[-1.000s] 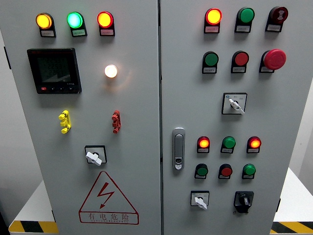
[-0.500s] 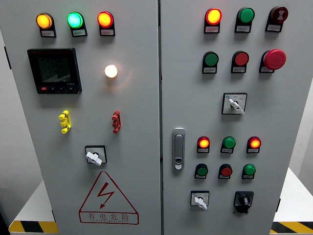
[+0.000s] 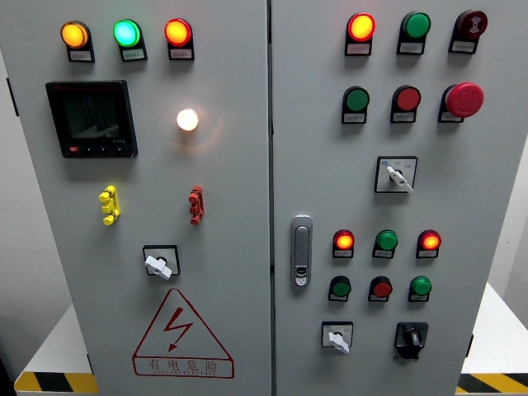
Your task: Trip black knob to open circuit
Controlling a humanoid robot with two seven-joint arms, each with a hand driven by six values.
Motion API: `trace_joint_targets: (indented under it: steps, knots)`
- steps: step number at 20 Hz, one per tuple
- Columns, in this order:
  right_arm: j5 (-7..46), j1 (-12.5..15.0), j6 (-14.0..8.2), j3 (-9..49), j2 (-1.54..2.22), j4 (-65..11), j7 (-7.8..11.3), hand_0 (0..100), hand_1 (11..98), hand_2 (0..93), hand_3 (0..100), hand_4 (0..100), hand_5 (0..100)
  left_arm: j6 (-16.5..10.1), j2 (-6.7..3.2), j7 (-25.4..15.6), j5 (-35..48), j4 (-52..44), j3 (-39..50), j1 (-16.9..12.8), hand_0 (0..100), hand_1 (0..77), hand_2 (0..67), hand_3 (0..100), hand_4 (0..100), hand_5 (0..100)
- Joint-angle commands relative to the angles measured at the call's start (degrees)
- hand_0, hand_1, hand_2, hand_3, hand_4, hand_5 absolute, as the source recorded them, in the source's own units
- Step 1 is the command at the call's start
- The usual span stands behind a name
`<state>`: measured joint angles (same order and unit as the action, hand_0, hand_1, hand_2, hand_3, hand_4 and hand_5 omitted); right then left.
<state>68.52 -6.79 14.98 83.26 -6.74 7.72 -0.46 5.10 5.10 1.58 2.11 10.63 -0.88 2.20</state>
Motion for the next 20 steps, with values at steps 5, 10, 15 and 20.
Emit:
trace_joint_targets:
  steps: [5,10,15,20]
  knots:
    - [24.0,-1.0,4.6,25.2,-0.47,-8.2,1.25,47,43.4,0.2,25,10,13,0.0,0.00,0.0,0.0,0.0,0.0,0.0,0,0.0,19.5,26,10,9]
    - [25.5,0.4,7.2,30.0,-0.56,-23.7,3.36,47,43.9,0.3,26,10,17,0.0,0.00,0.0,0.0,0.0,0.0,0.0,0,0.0,19.4,26,10,9]
    - [24.9,4.5,9.6,29.9,-0.56,-41.0,4.24,47,44.6,0.4,29,16,29,0.0,0.00,0.0,0.0,0.0,0.0,0.0,0,0.0,19.4,26,10,9]
    - [19.2,11.0,9.5,25.7,-0.38,-58.5,5.12,46,47.4,0.1,35,29,38,0.0,0.00,0.0,0.0,0.0,0.0,0.0,0,0.0,19.4,26,10,9]
